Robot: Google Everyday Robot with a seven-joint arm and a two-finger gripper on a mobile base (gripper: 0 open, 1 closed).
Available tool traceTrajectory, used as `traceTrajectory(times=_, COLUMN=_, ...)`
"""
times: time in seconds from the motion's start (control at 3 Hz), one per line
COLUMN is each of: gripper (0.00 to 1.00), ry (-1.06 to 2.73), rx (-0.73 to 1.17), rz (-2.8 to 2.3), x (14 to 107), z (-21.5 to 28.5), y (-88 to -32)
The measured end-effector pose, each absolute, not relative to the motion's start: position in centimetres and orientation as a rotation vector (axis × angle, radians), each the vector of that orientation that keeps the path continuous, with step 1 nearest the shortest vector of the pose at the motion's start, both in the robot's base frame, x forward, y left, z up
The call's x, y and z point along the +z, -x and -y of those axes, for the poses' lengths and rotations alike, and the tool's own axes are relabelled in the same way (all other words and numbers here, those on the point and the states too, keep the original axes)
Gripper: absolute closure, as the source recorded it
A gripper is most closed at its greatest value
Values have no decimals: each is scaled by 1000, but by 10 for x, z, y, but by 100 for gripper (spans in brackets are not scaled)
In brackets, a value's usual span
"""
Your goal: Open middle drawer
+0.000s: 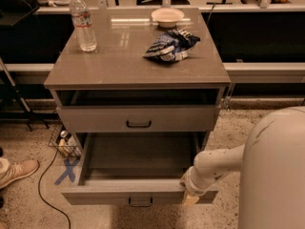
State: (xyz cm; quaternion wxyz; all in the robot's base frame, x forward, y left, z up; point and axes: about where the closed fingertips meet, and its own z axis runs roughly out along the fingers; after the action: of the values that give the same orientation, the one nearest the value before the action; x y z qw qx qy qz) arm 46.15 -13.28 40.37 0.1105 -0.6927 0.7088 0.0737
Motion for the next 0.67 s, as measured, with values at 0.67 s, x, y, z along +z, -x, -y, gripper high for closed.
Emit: traceTrajectory(times=0.67, gripper=0, ry=2044, rx=259, rz=-2060, x=404, z=131, y=-443)
